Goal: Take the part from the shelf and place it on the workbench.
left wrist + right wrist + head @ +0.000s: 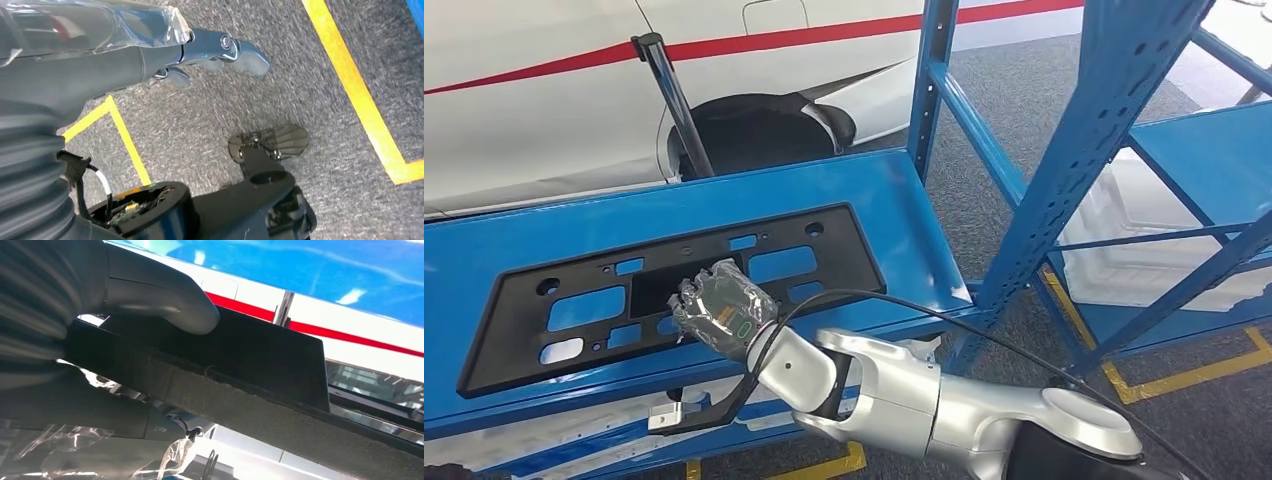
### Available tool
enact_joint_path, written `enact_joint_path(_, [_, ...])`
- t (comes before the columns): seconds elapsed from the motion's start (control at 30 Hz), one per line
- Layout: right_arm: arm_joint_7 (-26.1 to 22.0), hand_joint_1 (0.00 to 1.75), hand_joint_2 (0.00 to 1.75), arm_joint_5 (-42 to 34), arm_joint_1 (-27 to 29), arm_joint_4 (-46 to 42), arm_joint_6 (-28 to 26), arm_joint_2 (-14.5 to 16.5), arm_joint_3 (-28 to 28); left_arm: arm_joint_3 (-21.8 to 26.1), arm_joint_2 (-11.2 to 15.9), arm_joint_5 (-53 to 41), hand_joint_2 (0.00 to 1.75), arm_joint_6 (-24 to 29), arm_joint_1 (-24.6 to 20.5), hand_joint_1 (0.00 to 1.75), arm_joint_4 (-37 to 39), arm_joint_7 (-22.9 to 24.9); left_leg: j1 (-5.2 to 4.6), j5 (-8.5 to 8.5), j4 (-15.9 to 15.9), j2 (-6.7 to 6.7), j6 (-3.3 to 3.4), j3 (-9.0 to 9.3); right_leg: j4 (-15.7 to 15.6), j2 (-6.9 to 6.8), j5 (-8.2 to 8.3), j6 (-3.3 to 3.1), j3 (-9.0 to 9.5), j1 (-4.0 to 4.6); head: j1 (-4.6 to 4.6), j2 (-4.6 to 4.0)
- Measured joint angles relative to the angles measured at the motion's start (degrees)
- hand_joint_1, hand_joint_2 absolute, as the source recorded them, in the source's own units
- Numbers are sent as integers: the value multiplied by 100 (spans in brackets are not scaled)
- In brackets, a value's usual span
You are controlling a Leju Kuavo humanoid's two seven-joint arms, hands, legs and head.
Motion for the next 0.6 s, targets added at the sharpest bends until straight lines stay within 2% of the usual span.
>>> enact_joint_path(0.07, [2,175,175,-23,-6,-13,20,0,0,0,4,-2,175,0,-5,0,1,6,3,87,-9,-2,-67,-35,-99,-1,77,-33,-4,22,-6,0])
enact_joint_path(0.1, [2,175,175,-33,-9,-13,28,-1,0,-1,9,-4,175,0,-4,0,1,9,11,82,3,-3,-100,-63,-115,-9,118,-60,-36,17,-4,0])
enact_joint_path(0.13, [2,175,175,-37,-11,-13,36,-1,-1,-1,12,-5,175,0,0,0,2,15,21,-12,76,-2,-139,-110,-121,-19,171,-95,-81,6,-6,0])
enact_joint_path(0.17, [3,175,175,-40,-14,-13,41,1,-1,-2,14,-10,175,1,4,0,2,23,38,-210,268,-1,-183,-189,-131,-30,230,-130,-138,-9,-9,0])
enact_joint_path(0.2, [2,175,175,-42,-17,-13,45,2,-2,-2,15,-15,175,1,4,0,2,31,59,-488,576,2,-227,-289,-133,-38,284,-154,-202,-14,-13,0])
enact_joint_path(0.23, [3,175,175,-45,-19,-12,51,2,-2,-2,14,-20,175,1,4,0,2,40,77,-775,971,4,-271,-396,-131,-42,338,-169,-270,-14,-17,0])
enact_joint_path(0.27, [2,175,175,-52,-19,-11,56,2,-2,-2,14,-24,175,1,1,0,2,47,93,-987,1351,5,-303,-482,-130,-45,389,-176,-336,-12,-19,0])
enact_joint_path(0.3, [1,175,175,-67,-18,-11,60,2,-2,-2,15,-25,175,1,-2,0,2,57,102,-1075,1620,5,-322,-509,-129,-47,442,-174,-406,-12,-19,0])
enact_joint_path(0.33, [1,175,175,-85,-18,-10,63,2,-2,-2,15,-25,175,1,-6,0,2,69,107,-1039,1711,5,-330,-450,-127,-48,497,-170,-479,-12,-20,0])
enact_joint_path(0.37, [1,175,175,-107,-18,-10,65,2,-3,-2,15,-26,175,1,-11,0,2,81,110,-911,1586,5,-326,-287,-127,-48,551,-161,-550,-12,-20,0])
enact_joint_path(0.4, [1,175,175,-131,-19,-10,65,2,-4,-2,15,-29,175,1,-18,0,2,90,109,-763,1290,5,-312,-33,-126,-47,606,-150,-614,-12,-20,0])
enact_joint_path(0.43, [1,175,175,-146,-21,-11,65,3,-7,-2,17,-31,175,2,-31,0,2,93,100,-683,840,4,-283,302,-125,-46,655,-133,-666,-9,-20,0])
enact_joint_path(0.47, [2,175,175,-161,-24,-11,65,3,-13,-2,19,-33,175,4,-46,0,2,95,81,-667,380,1,-243,607,-125,-48,703,-110,-702,-5,-18,0])
enact_joint_path(0.5, [4,175,175,-175,-27,-11,65,2,-18,-1,21,-35,175,6,-58,0,2,96,58,-684,51,-3,-200,815,-133,-51,752,-81,-723,-3,-14,0])
enact_joint_path(0.53, [6,175,175,-189,-30,-12,65,2,-23,-1,23,-35,175,8,-67,0,2,96,34,-716,-156,-6,-158,931,-143,-54,800,-48,-737,-4,-13,0])
enact_joint_path(0.6, [9,175,175,-216,-30,-11,64,-3,-26,-1,23,-34,175,10,-63,0,2,99,25,-637,-229,2,-82,904,-166,-54,867,18,-759,-13,-13,0])
